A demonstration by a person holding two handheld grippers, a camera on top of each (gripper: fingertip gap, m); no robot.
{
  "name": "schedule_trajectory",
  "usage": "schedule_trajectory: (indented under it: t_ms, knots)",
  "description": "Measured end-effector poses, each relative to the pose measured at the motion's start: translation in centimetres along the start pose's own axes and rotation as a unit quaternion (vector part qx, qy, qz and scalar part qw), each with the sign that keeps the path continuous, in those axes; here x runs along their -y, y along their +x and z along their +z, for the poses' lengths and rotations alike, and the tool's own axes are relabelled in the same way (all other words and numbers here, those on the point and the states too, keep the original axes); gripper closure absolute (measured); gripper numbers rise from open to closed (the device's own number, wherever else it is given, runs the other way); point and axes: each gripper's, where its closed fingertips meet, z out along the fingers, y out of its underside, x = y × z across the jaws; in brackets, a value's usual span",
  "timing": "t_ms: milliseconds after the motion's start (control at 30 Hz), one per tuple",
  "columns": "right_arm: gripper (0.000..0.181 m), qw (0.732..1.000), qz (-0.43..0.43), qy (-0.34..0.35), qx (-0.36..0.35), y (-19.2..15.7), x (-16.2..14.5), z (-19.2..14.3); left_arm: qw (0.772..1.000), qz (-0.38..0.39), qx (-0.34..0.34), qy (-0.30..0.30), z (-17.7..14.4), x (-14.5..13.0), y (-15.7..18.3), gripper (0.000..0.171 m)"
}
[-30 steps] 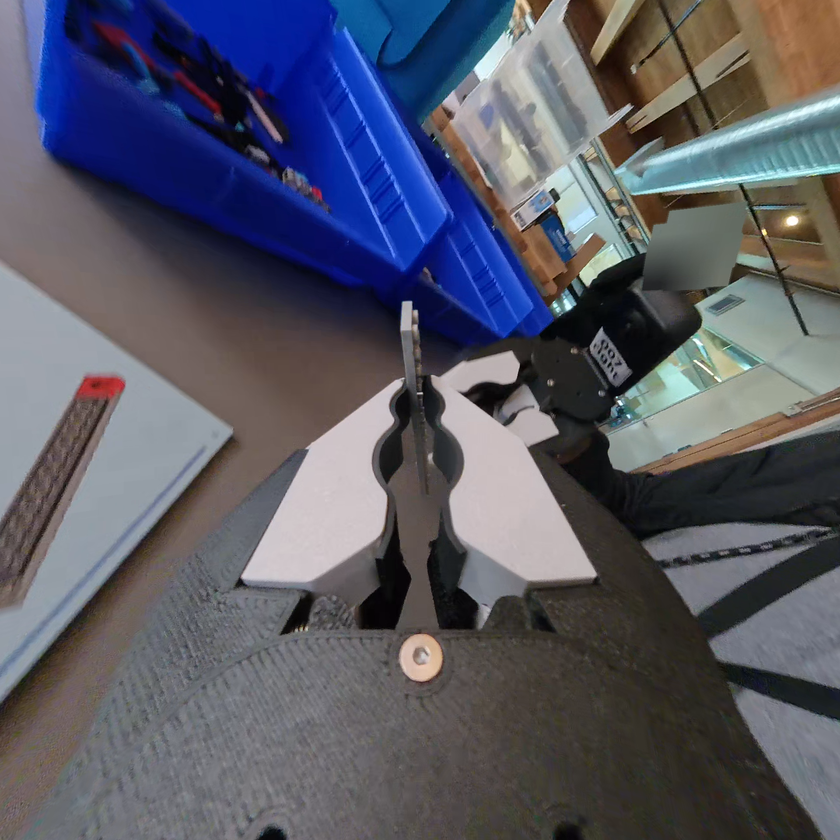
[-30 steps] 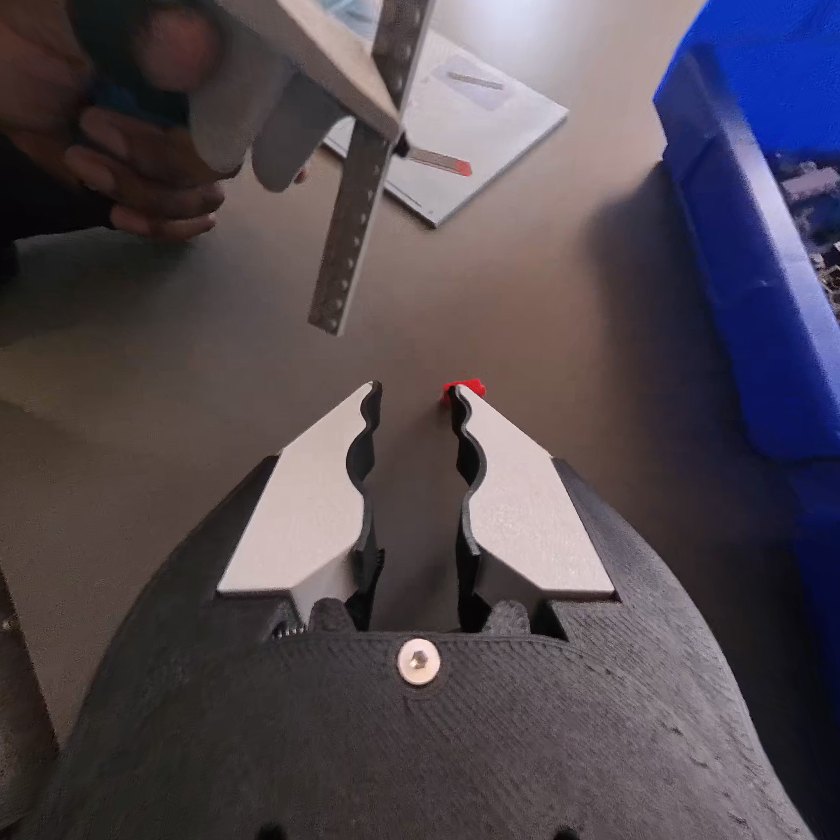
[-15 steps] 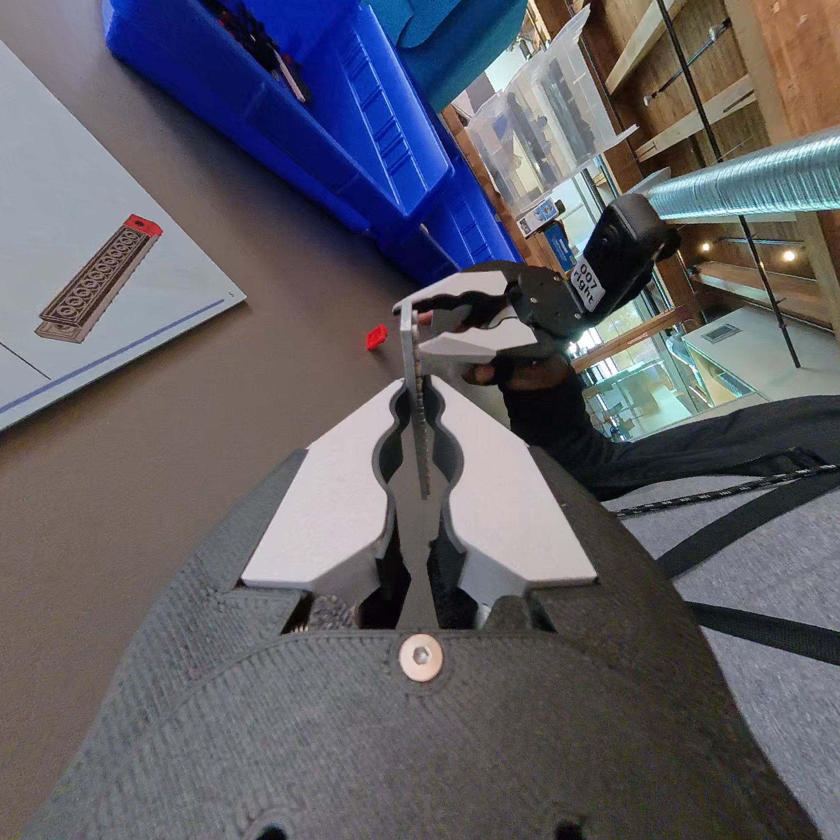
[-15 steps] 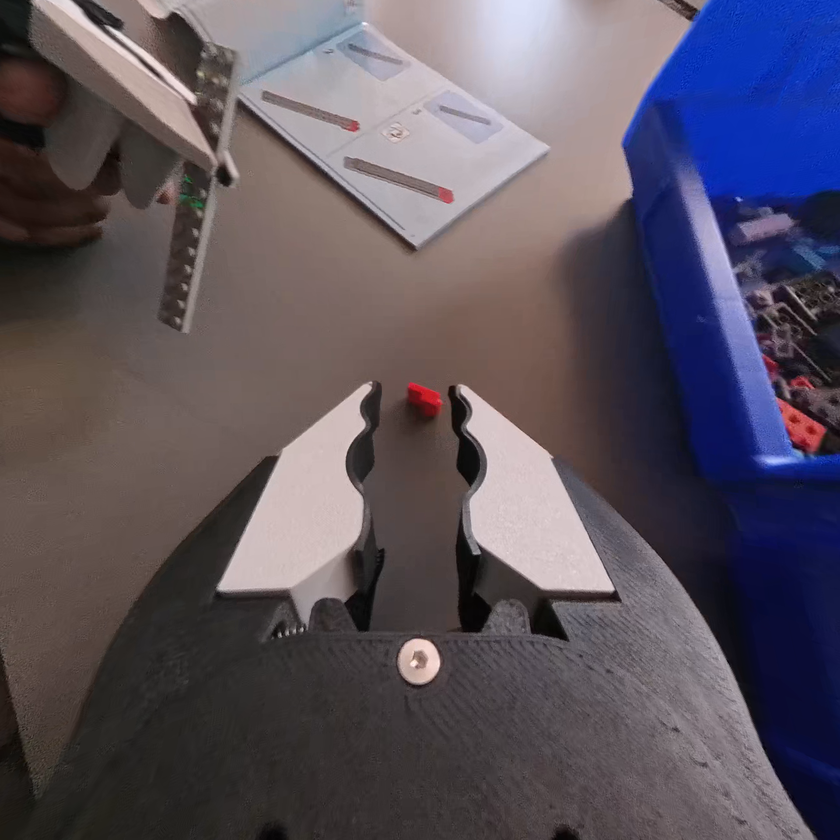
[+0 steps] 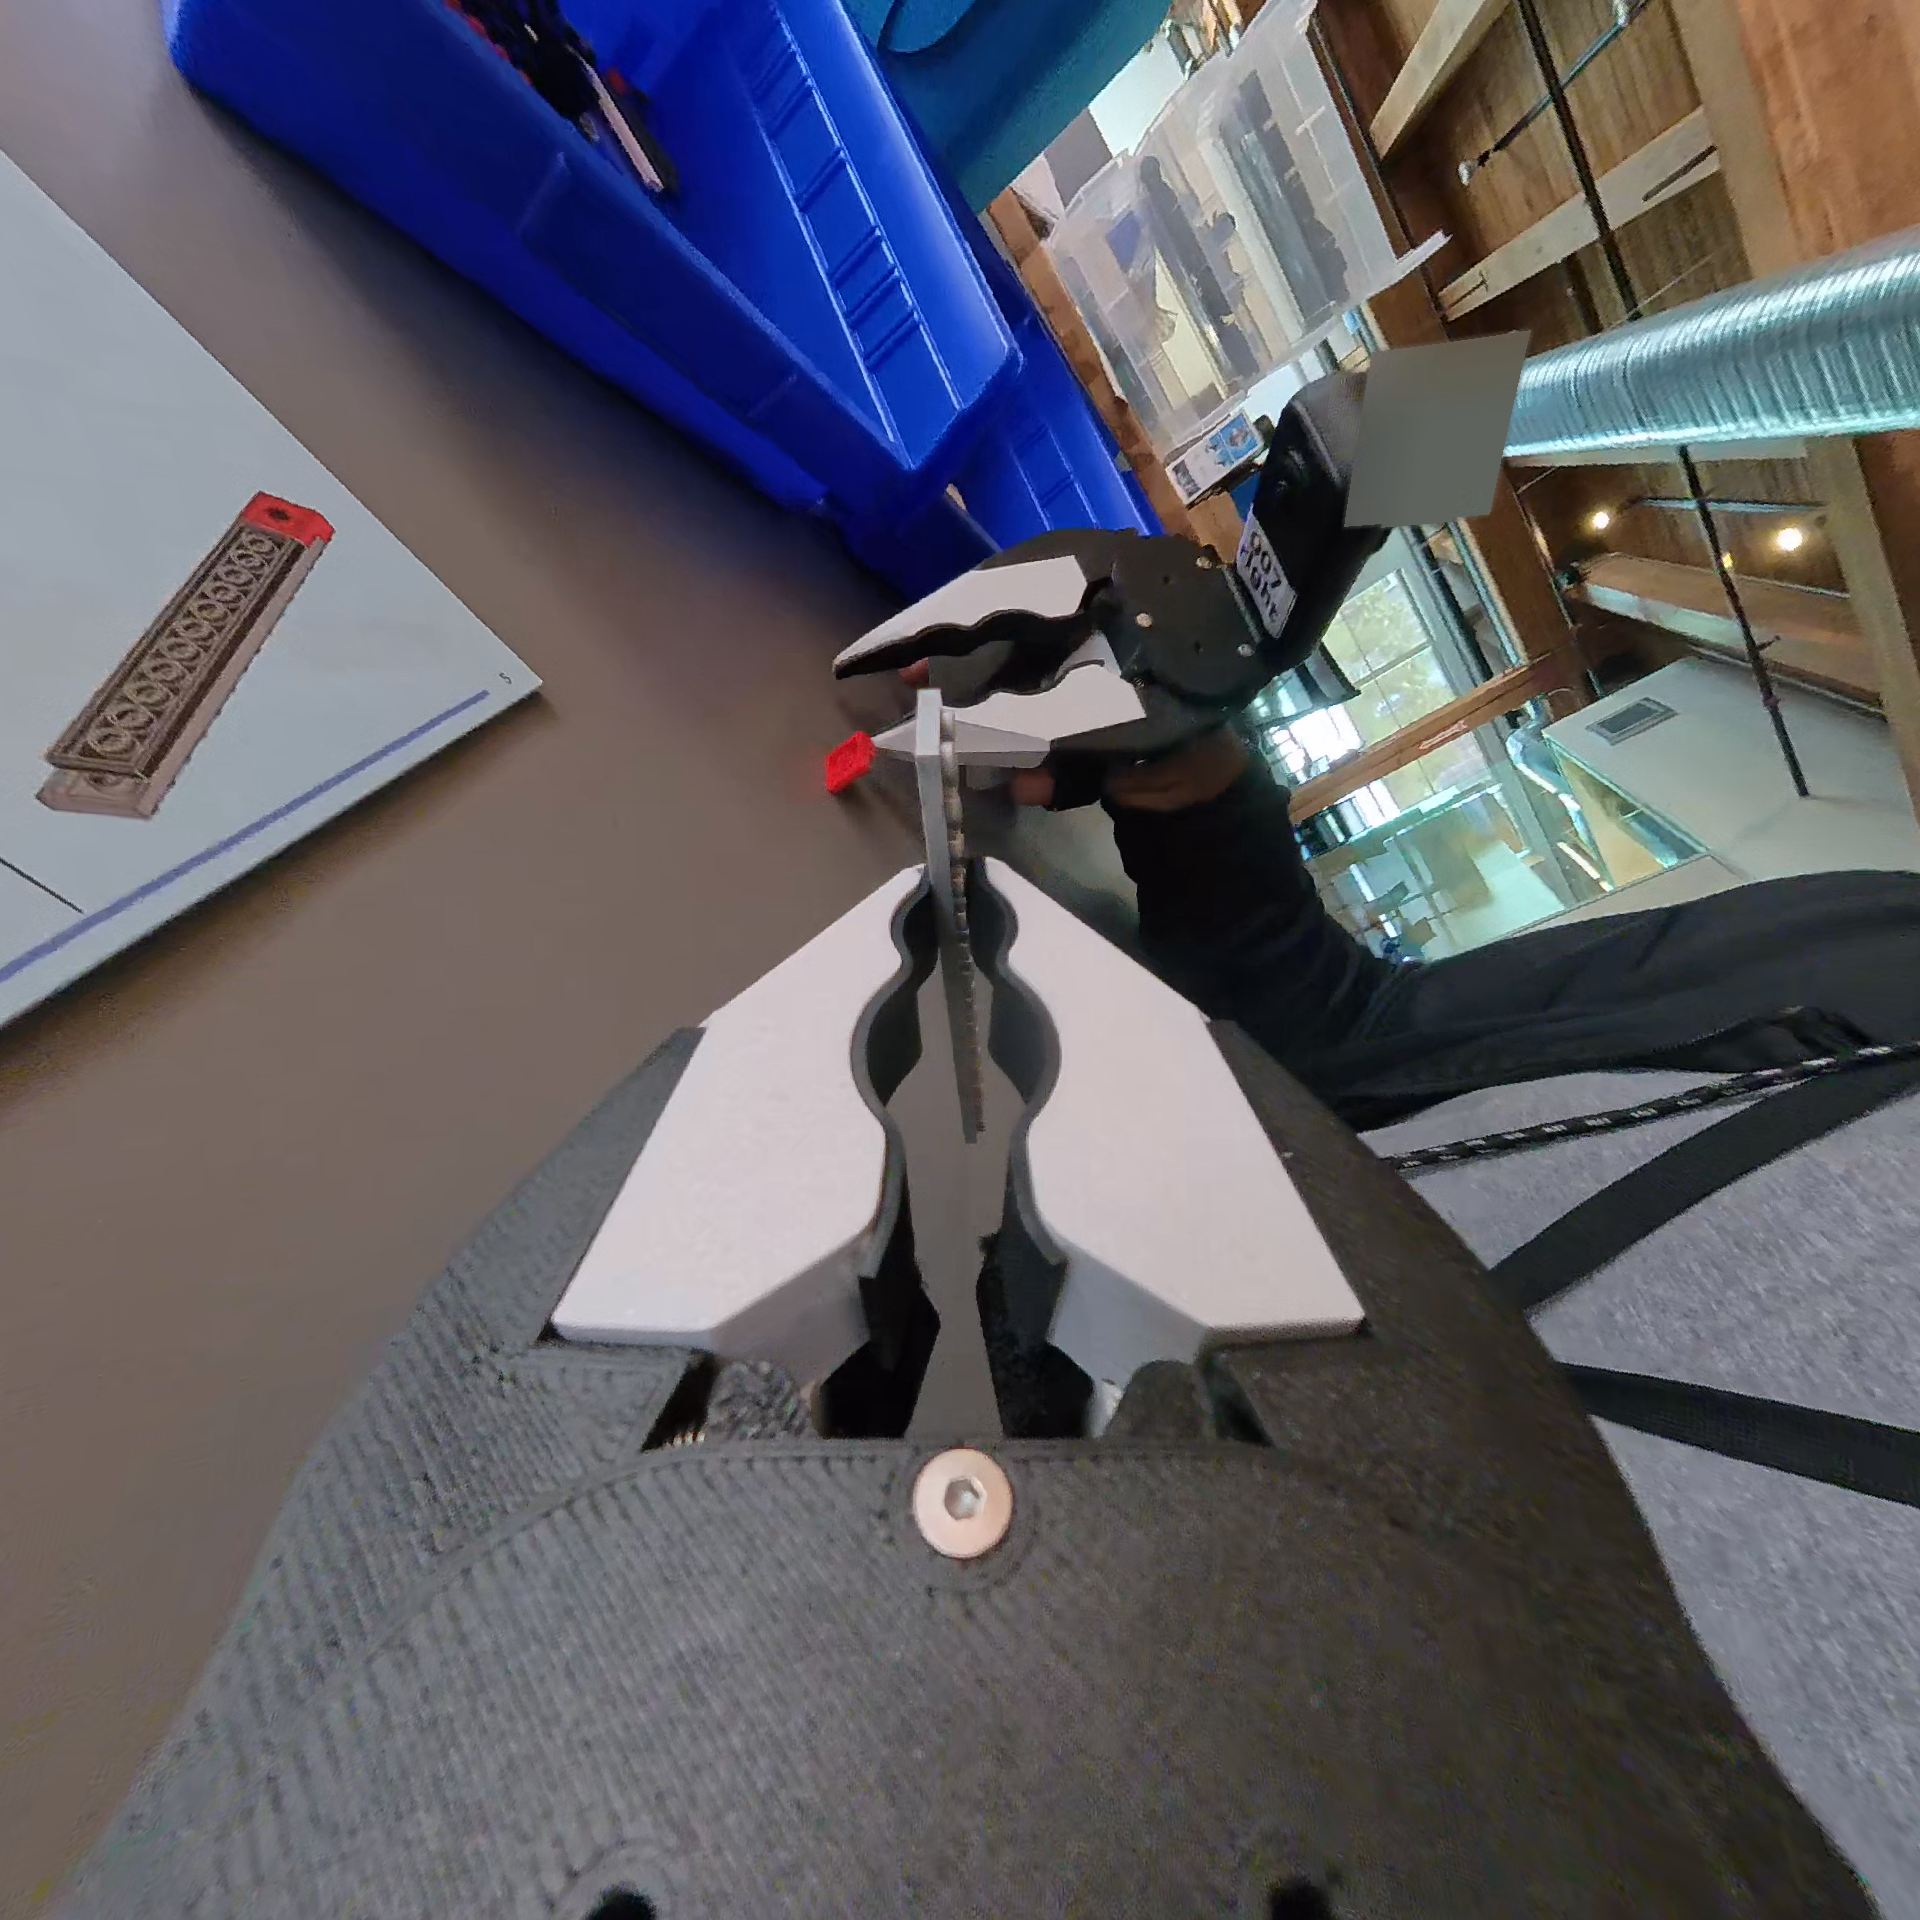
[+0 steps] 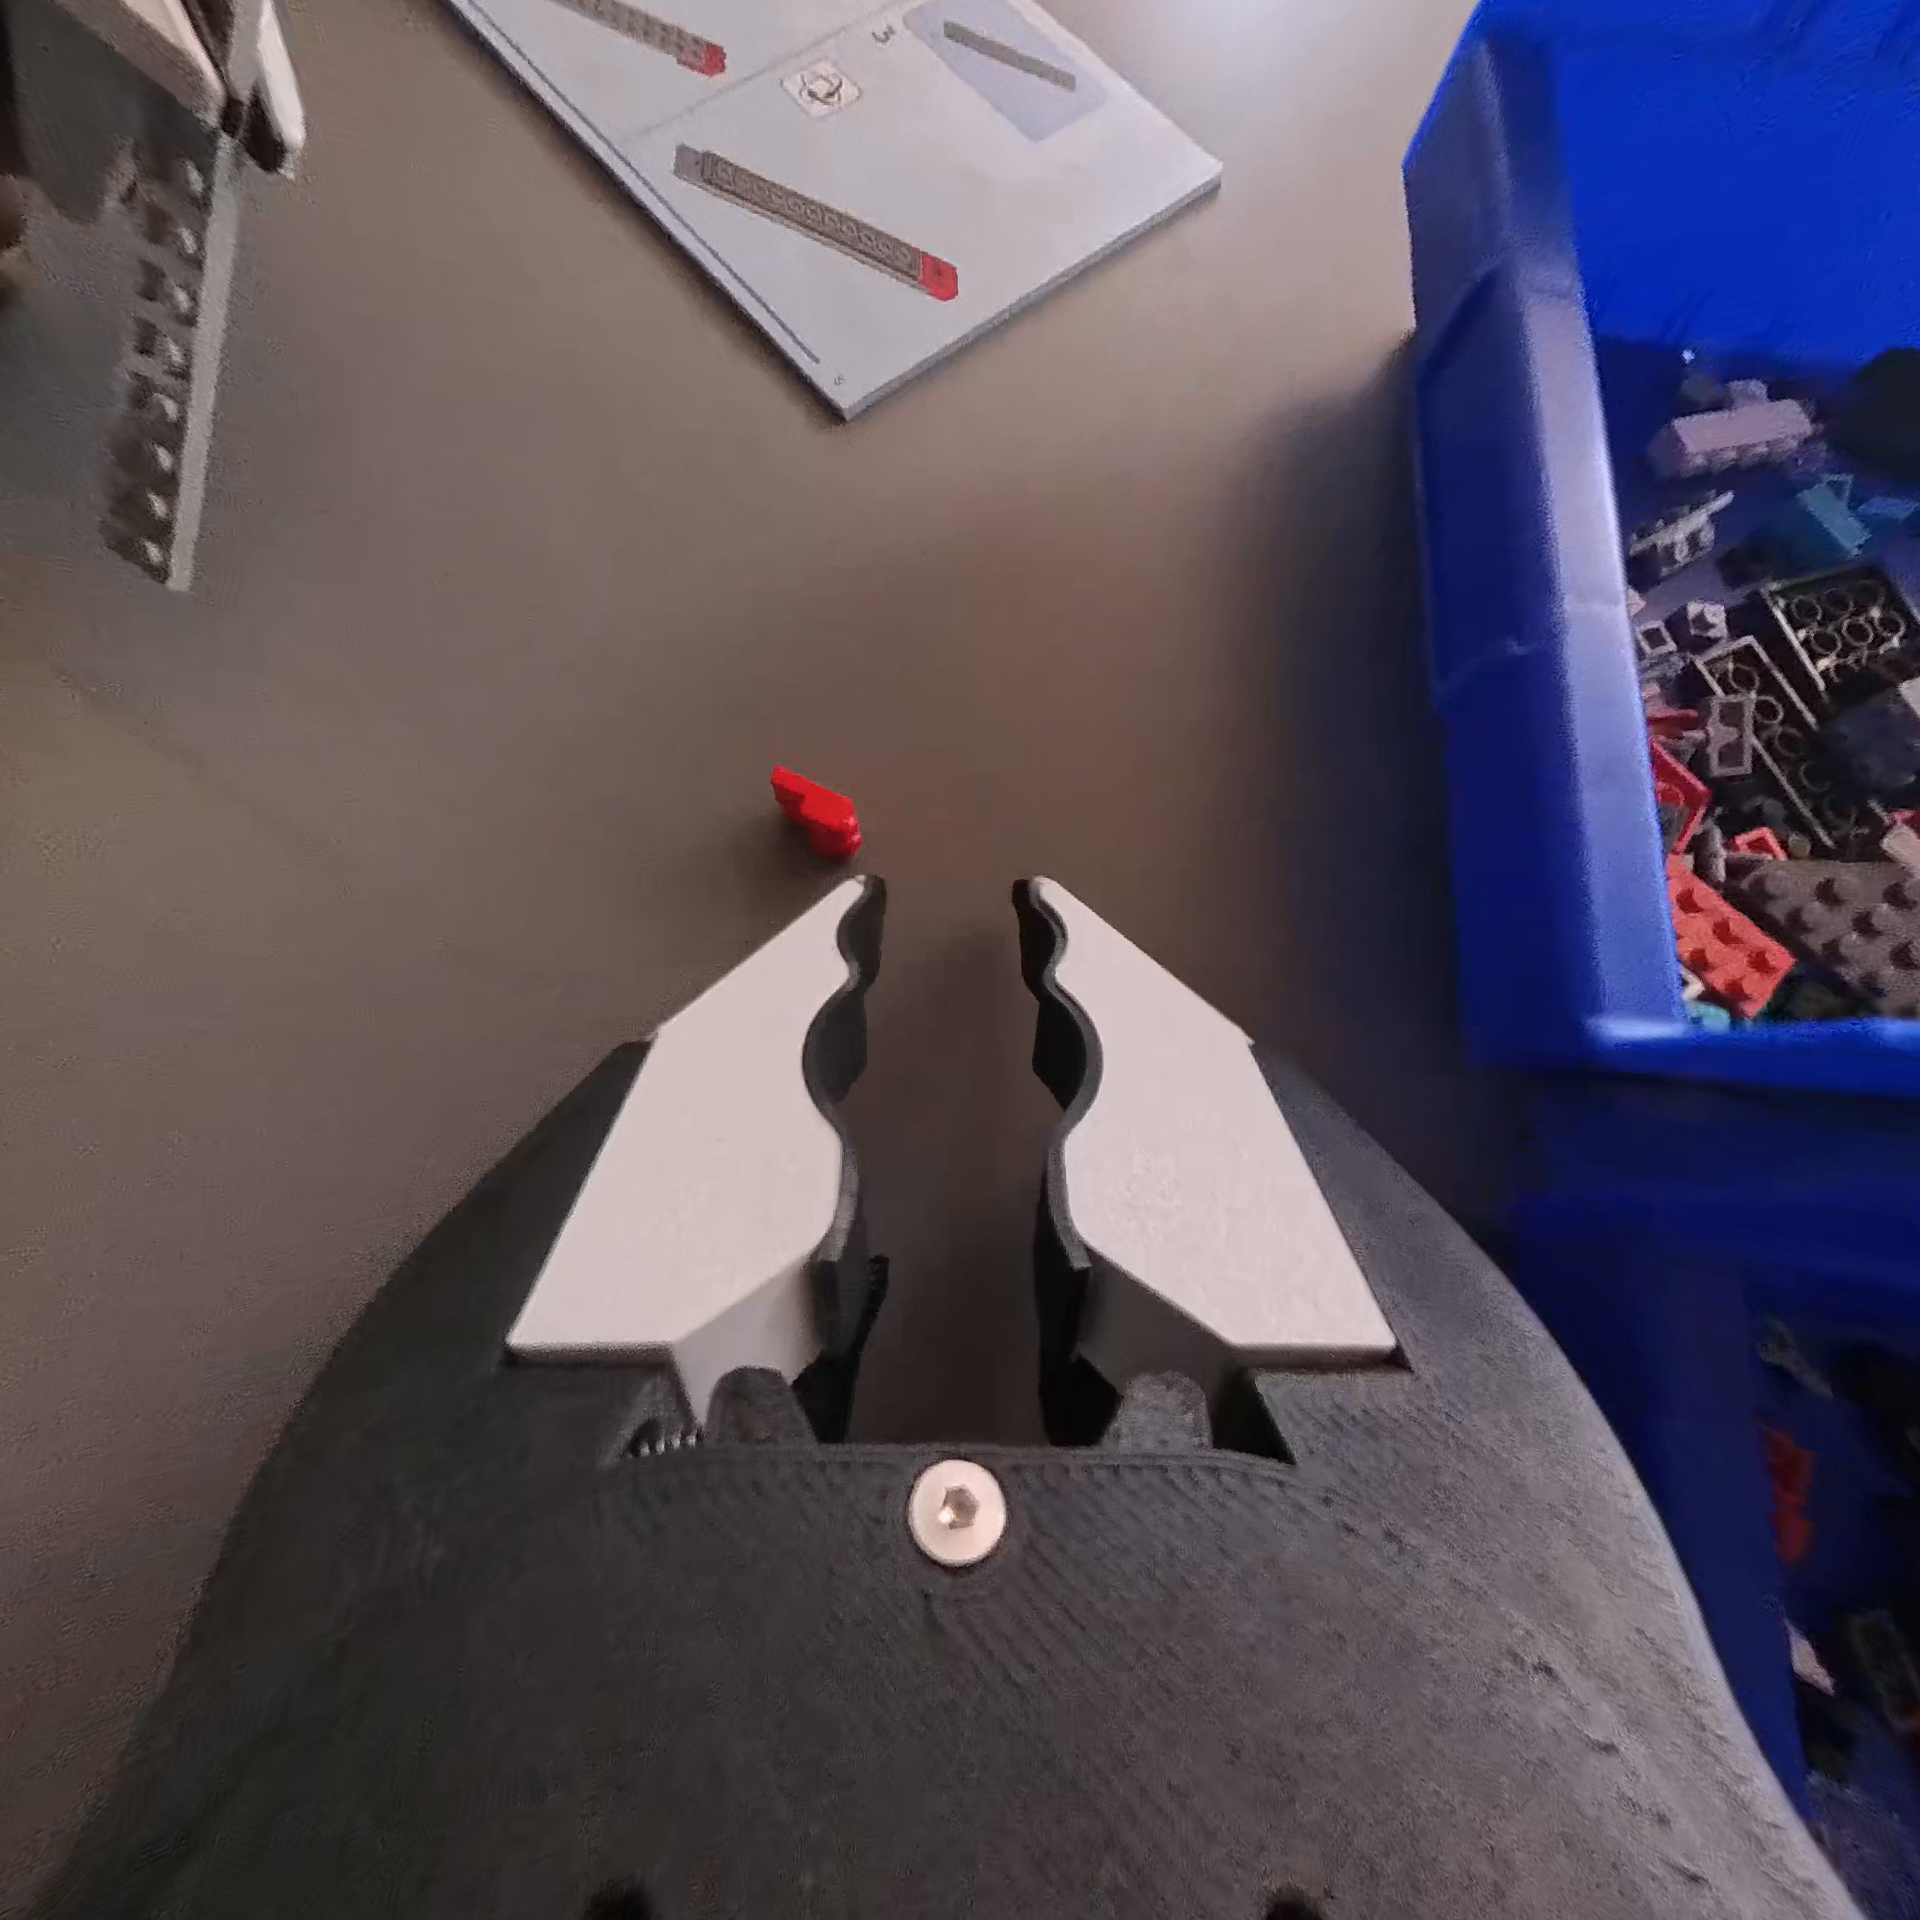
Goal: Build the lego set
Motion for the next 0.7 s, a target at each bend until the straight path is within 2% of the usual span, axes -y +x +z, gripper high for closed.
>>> schedule_trajectory:
  t_ms: [267, 400, 500, 700]
  knots:
    - [0.165, 0.999, -0.044, 0.002, 0.013, -0.6, 2.4, 2.7, 0.997, 0.049, 0.010, -0.053, 1.6, 2.3, -0.3, 0.167]
    - [0.163, 0.998, -0.059, 0.012, 0.025, -0.8, 3.8, 3.4, 0.992, 0.082, -0.003, -0.096, 3.3, 3.7, -0.4, 0.167]
    - [0.161, 0.996, -0.054, 0.054, 0.046, -1.0, 5.0, 2.6, 0.988, 0.084, -0.055, -0.115, 4.7, 3.8, 0.3, 0.167]
    - [0.159, 0.977, -0.019, 0.174, 0.123, -2.6, 7.4, -0.5, 0.974, 0.058, -0.174, -0.137, 4.7, 1.1, 3.1, 0.167]
